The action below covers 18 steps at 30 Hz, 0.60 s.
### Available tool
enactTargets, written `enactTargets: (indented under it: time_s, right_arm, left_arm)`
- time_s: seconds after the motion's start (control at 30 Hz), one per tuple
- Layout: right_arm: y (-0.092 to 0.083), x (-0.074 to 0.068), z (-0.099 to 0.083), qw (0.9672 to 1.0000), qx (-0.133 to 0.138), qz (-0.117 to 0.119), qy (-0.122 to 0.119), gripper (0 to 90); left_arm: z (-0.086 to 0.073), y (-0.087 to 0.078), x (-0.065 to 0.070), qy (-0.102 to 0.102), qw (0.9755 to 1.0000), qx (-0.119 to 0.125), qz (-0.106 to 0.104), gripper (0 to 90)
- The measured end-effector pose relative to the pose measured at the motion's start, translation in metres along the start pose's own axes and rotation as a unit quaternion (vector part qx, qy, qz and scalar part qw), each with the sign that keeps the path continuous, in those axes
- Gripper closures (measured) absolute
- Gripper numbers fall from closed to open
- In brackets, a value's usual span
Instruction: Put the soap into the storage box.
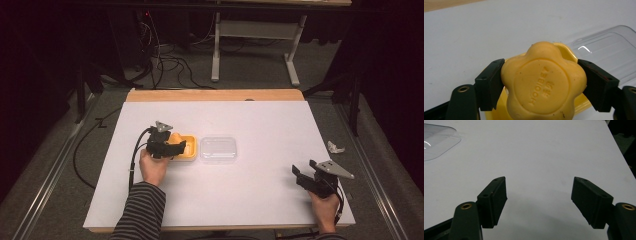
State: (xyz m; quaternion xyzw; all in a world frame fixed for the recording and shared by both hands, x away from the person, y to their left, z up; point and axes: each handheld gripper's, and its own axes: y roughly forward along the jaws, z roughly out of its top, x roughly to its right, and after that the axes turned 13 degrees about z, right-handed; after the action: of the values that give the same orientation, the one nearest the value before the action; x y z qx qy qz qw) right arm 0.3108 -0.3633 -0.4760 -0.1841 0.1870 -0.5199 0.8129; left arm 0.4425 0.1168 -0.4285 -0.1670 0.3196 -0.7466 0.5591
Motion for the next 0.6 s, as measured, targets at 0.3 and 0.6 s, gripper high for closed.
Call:
enactTargets:
  time_s: [0.3,0.6]
  right_arm:
    - [0.0,0.0,0.0,1.0,-0.002,-0.001,-0.002,28.9]
    - [0.0,-0.001,0.0,1.0,-0.002,-0.002,-0.001,28.8]
  left_arm:
    - [-0.003,0.013,0.002,0.003,0.9998,-0.021,0.007,25.7]
    - [-0.005,0.018,0.002,0.007,0.9995,-0.029,0.008,25.7]
